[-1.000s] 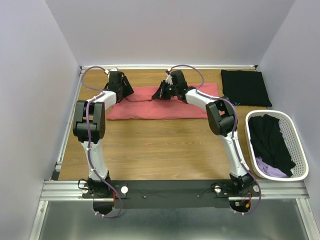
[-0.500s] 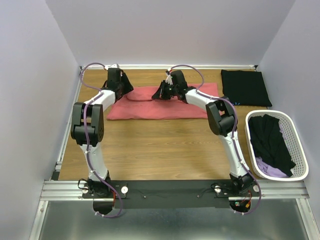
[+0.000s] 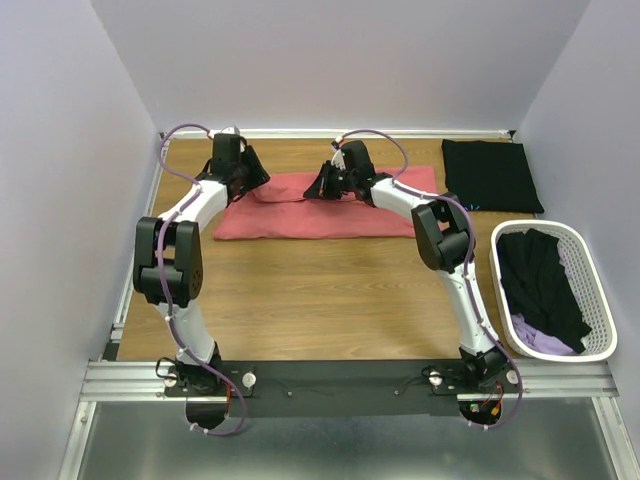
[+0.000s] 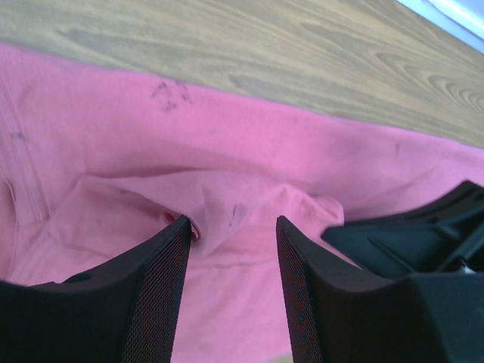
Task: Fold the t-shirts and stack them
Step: Fold the tshirt
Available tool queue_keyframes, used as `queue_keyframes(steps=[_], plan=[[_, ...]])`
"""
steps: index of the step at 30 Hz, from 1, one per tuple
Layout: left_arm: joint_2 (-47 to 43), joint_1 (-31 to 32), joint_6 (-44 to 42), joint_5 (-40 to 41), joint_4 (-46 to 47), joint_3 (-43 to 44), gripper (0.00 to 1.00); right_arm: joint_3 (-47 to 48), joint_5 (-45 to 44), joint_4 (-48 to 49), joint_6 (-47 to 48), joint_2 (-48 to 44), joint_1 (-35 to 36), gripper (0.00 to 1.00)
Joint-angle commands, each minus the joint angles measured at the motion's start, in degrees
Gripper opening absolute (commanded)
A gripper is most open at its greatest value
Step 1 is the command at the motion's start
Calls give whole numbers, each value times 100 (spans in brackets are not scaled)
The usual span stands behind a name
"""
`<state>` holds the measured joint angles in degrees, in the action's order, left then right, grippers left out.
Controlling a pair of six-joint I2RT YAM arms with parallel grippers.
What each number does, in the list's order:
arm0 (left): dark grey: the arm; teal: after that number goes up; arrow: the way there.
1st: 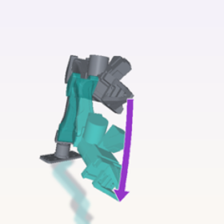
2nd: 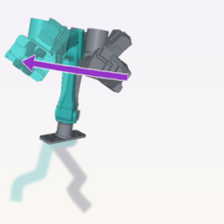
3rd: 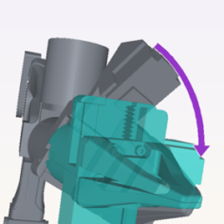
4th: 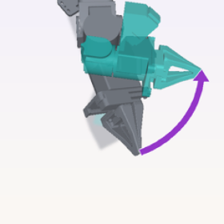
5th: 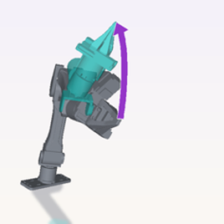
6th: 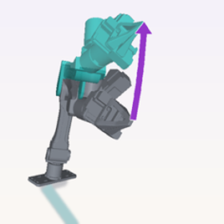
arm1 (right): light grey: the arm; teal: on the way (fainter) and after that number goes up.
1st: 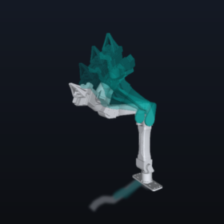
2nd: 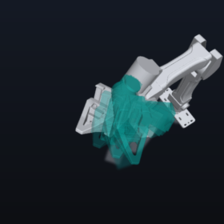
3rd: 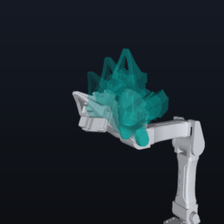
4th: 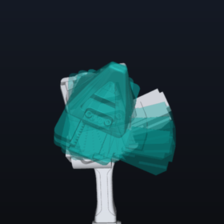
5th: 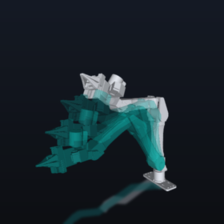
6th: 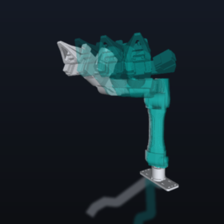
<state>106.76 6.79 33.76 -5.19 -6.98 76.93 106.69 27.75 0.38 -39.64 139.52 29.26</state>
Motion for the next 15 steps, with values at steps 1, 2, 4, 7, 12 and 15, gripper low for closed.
queue_keyframes(steps=[1, 2, 4, 7, 12, 15], plan=[[-410, 51, 209, 289, -444, -221, 57, 71, 152, -12, -44, -4, -8, 6], [-489, 25, 262, 473, -444, -283, 57, 53, 152, -12, -35, -13, -8, 6], [-542, -28, 420, 808, -383, -476, 57, 53, 161, -3, -44, -31, 1, 6], [-525, -177, 482, 695, -146, -679, 68, 53, 178, -12, -44, -31, -7, 6], [-472, -195, 544, 545, 214, -942, 77, 62, 187, -12, -53, -22, -8, 6], [-341, -195, 544, 554, 224, -943, 71, 79, 196, -12, -53, 5, -8, 6]])
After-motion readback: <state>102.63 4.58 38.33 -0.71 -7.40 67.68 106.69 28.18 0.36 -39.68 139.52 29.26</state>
